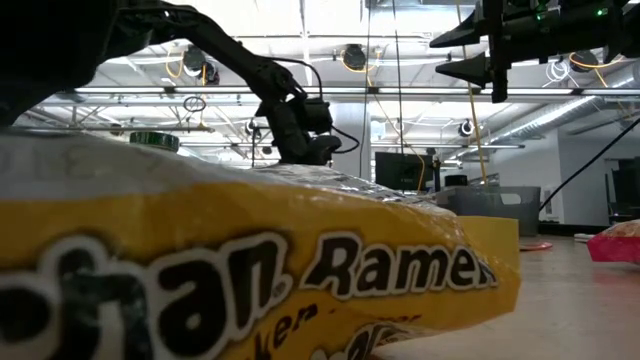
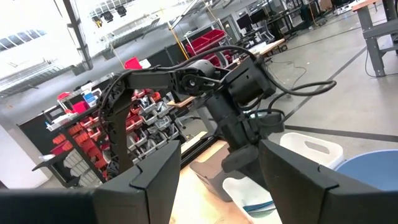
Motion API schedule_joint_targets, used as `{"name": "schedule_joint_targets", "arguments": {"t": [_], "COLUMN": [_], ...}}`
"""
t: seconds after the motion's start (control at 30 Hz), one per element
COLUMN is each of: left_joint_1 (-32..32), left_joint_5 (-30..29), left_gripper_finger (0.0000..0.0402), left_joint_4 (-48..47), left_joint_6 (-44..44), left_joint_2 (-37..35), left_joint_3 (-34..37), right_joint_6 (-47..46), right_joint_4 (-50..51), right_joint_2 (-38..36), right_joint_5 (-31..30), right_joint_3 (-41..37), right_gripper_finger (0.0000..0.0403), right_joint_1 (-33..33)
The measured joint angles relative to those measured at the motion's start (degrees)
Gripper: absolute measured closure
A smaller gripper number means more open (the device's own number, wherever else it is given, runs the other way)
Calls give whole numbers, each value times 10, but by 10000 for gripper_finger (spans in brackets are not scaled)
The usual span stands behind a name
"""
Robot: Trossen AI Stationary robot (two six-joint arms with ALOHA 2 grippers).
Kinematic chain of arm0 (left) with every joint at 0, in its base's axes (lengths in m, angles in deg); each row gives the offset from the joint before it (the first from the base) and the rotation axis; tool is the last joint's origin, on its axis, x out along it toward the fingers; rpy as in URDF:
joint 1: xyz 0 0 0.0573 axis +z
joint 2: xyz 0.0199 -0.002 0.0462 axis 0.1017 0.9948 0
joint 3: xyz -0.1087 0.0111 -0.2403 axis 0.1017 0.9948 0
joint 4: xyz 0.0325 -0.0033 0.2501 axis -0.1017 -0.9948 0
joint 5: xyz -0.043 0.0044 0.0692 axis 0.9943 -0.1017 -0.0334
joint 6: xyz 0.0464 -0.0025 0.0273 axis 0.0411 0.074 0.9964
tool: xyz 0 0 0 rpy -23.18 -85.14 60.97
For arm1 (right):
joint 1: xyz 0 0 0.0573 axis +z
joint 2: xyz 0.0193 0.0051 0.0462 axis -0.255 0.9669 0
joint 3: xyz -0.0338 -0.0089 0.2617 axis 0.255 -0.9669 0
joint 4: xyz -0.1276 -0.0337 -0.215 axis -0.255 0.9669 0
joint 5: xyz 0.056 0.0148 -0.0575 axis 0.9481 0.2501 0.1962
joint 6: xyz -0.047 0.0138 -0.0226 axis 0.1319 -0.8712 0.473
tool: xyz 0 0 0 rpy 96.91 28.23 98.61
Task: Pick & Place Food Item
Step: Put the yellow noodle pack into the left black bin
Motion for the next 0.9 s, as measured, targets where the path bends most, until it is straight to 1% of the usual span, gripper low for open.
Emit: {"name": "schedule_joint_targets", "arguments": {"t": [0.17,0.3,0.47,0.63,0.73,0.83,0.9], "left_joint_1": [11,12,11,11,11,11,11], "left_joint_5": [-39,-74,-123,-153,-181,-181,-160], "left_gripper_finger": [253,238,240,247,249,249,249], "left_joint_4": [0,0,1,1,1,14,37], "left_joint_6": [-26,-39,-50,-53,-78,-85,-81], "left_joint_2": [0,0,0,0,0,0,0], "left_joint_3": [0,0,0,0,0,0,0], "right_joint_6": [0,0,0,-6,-6,-6,-6], "right_joint_4": [0,0,8,14,14,14,14], "right_joint_2": [0,0,0,0,0,0,0], "right_joint_5": [0,0,0,0,0,0,0], "right_joint_3": [0,0,0,0,0,0,0], "right_gripper_finger": [193,193,193,193,193,193,193], "right_joint_1": [0,0,0,0,0,0,0]}}
